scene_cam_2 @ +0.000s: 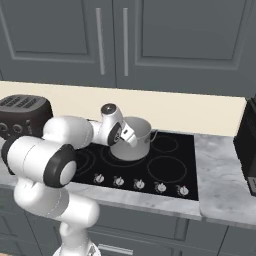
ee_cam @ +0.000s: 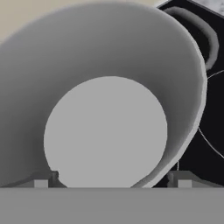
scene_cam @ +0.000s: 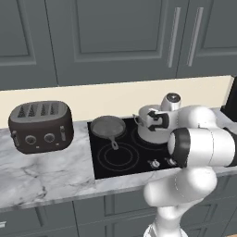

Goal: Move the pot and pan from the stove into the sink.

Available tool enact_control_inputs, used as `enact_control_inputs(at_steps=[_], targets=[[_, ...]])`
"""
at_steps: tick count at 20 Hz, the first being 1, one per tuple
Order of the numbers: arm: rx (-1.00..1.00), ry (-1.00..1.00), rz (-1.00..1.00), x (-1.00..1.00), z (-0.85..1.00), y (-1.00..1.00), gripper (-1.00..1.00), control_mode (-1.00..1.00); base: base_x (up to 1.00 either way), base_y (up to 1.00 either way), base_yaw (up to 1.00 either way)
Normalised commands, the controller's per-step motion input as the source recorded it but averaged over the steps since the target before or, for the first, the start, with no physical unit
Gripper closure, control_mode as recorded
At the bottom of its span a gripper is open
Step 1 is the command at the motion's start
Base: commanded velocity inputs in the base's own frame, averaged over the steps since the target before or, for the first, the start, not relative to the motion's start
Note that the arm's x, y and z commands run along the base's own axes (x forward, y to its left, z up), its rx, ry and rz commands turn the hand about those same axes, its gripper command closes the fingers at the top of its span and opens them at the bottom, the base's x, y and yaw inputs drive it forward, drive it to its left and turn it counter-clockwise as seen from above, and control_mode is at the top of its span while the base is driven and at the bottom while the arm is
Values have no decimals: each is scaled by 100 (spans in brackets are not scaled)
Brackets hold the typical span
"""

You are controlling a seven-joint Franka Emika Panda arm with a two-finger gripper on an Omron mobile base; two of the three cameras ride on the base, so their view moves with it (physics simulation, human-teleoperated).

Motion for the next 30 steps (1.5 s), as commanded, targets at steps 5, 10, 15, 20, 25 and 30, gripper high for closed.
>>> enact_control_inputs(at_steps=[5,10,15,20,25,30], targets=[[0,0,0,18,-11,0,-100,-100,0,0,0],[0,0,0,14,-17,0,-100,-100,0,0,0],[0,0,0,1,-11,0,100,-100,0,0,0],[0,0,0,0,2,-1,100,-100,0,0,0],[2,0,0,-6,31,-9,100,-100,0,0,0],[4,0,0,-27,52,-16,100,-100,0,0,0]])
